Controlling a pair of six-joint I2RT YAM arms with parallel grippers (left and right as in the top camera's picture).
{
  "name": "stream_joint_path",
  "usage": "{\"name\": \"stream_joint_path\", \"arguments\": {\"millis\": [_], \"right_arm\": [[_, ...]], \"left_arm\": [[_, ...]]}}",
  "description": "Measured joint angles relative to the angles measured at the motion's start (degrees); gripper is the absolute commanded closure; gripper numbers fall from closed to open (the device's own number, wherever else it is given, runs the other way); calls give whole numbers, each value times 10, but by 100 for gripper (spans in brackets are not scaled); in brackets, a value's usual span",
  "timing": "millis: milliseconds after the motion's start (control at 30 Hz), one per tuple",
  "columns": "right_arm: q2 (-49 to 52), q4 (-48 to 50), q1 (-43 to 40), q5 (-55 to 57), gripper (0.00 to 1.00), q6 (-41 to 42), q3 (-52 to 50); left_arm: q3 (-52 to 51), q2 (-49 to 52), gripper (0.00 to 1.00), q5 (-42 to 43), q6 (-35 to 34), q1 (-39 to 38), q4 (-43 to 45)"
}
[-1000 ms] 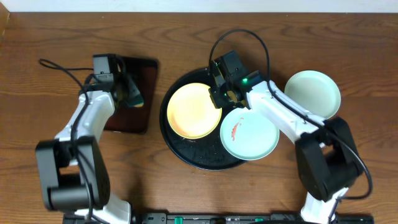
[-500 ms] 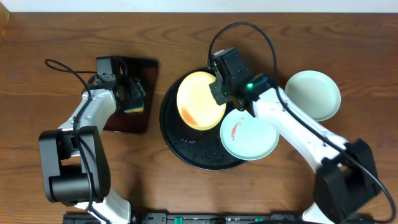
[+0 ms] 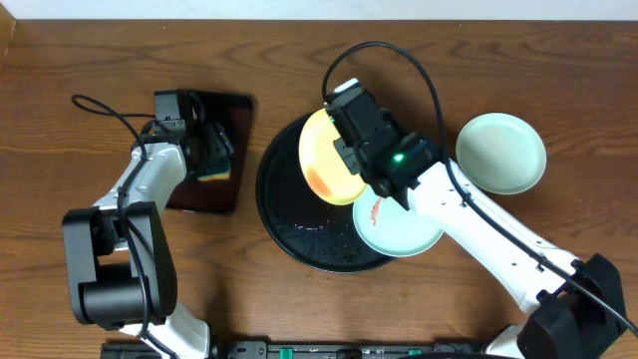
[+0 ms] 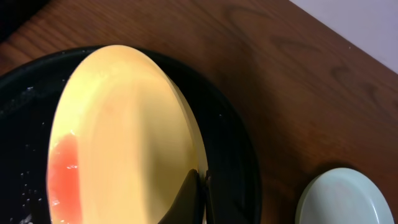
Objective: Clean dirty plates on tray and stack at the side
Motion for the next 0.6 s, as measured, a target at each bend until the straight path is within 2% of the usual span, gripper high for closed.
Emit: {"name": "stream_joint_path", "arguments": {"millis": [600], "right_arm": [[0, -24, 12, 10, 99, 0, 0]], "left_arm": [[0, 0, 22, 0, 0, 0, 0]]}}
